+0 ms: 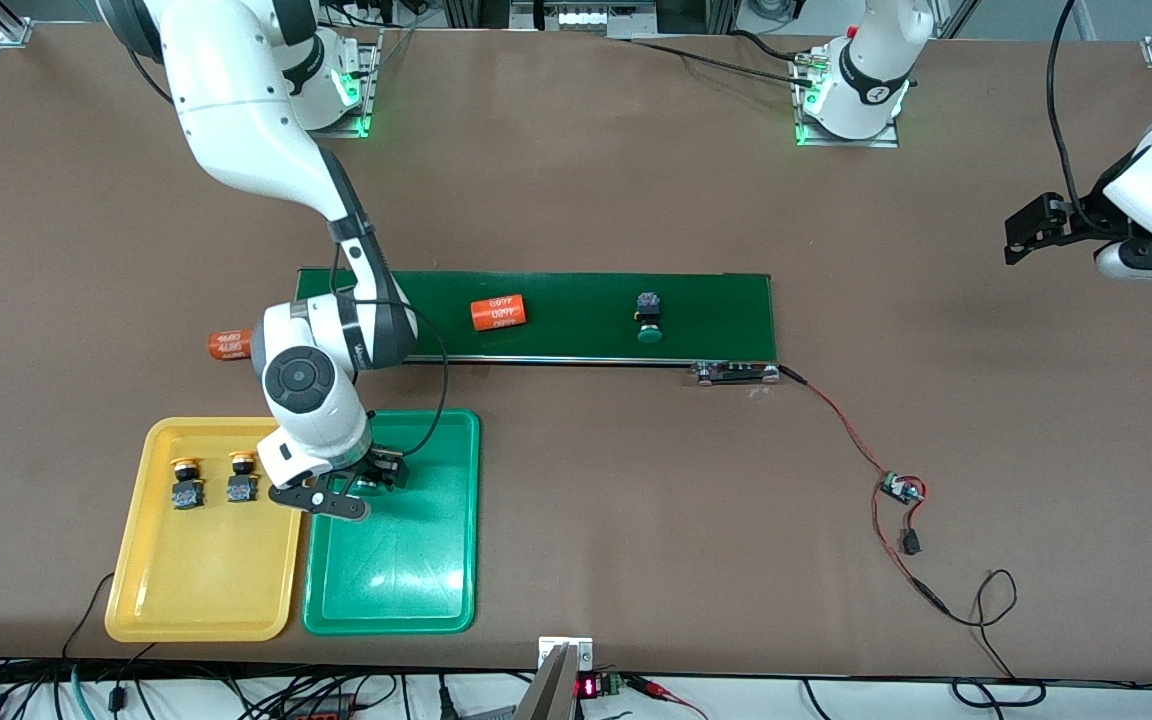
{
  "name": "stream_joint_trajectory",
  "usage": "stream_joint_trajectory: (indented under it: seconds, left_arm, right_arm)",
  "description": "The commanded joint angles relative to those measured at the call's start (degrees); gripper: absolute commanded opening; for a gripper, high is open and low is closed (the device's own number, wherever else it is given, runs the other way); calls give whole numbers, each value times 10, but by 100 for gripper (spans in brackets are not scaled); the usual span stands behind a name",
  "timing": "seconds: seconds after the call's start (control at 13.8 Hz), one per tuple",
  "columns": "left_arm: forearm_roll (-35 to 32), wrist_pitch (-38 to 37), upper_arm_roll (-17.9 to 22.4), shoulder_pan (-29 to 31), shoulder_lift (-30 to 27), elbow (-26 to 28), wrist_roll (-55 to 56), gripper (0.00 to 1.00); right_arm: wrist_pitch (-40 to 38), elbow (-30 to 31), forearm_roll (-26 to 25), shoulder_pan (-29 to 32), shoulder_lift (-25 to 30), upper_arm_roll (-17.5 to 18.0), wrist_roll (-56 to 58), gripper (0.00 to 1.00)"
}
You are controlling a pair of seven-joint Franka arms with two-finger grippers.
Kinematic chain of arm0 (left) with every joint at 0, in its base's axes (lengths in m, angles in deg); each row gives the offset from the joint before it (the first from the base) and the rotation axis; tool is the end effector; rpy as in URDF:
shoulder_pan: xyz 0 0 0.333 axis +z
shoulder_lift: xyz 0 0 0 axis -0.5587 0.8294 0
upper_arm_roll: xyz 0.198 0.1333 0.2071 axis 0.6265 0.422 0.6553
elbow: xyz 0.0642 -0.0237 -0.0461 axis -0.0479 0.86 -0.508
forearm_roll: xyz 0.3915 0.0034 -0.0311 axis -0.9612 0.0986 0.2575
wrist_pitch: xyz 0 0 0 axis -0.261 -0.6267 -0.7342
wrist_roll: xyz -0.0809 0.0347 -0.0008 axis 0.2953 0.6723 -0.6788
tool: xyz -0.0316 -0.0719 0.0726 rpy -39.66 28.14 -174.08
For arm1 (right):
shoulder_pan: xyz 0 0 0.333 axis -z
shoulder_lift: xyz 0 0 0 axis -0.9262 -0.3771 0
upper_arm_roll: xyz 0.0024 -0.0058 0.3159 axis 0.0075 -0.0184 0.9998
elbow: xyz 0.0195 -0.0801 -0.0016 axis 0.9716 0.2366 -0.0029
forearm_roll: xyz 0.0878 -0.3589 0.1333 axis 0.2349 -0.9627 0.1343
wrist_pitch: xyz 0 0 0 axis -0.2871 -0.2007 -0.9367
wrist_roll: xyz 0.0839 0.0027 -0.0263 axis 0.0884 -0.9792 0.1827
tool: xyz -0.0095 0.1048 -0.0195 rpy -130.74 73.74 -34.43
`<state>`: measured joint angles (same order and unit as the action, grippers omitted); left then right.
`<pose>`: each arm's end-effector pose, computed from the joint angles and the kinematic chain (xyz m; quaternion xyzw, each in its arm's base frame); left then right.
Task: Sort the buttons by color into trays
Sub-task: 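Lower the green button into the green tray and open the right gripper, then move the right gripper back over the belt to the green button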
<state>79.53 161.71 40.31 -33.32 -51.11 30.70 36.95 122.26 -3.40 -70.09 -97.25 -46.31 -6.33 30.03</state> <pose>0.5478 -0.0101 0.5884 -0.9993 0.0325 0.0068 0.0148 0.7131 0.2327 0.2486 0.9902 -0.0910 0.0914 0.0542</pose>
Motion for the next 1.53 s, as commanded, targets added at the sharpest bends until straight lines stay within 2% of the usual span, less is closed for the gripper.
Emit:
stream_joint_trajectory:
  seconds: [0.0,0.29,0.58,0.94,1.23,1.45]
  left_arm:
    - [-11,2,-1,-1,-4,2,6,100]
    - [-11,2,-2,-1,-4,2,6,100]
    - [-11,-3,-2,-1,-4,1,6,100]
    - [-11,-6,-2,-1,-4,1,6,100]
    - [-11,-11,-2,-1,-4,0,6,100]
    - [-11,-14,-2,-1,-4,0,5,100]
  right_arm:
    - [-68,11,10,-11,54,8,8,100]
    - [-136,21,11,-53,102,9,-29,100]
    - [-139,77,12,-108,144,9,-104,100]
    - [-144,120,12,-151,168,9,-113,100]
    - [-139,124,41,-161,170,9,-125,100]
    - [-141,125,43,-169,169,9,-126,100]
